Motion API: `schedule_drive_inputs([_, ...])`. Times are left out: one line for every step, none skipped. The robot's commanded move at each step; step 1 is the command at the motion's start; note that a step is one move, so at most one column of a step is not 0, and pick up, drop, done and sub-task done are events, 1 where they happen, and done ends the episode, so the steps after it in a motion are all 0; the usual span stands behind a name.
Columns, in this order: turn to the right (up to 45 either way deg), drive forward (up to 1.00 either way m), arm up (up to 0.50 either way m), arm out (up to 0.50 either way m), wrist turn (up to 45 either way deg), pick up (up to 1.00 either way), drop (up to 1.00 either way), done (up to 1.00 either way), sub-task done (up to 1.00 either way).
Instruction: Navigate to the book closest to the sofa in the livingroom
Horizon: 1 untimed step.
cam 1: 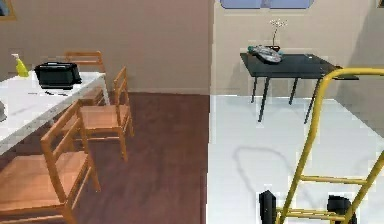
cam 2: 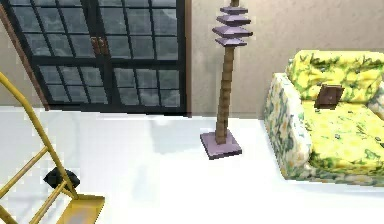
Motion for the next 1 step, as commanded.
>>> schedule_drive_inputs([-3.0,0.00,0.00,0.00,0.0,0.00,0.00,0.00,0.00])
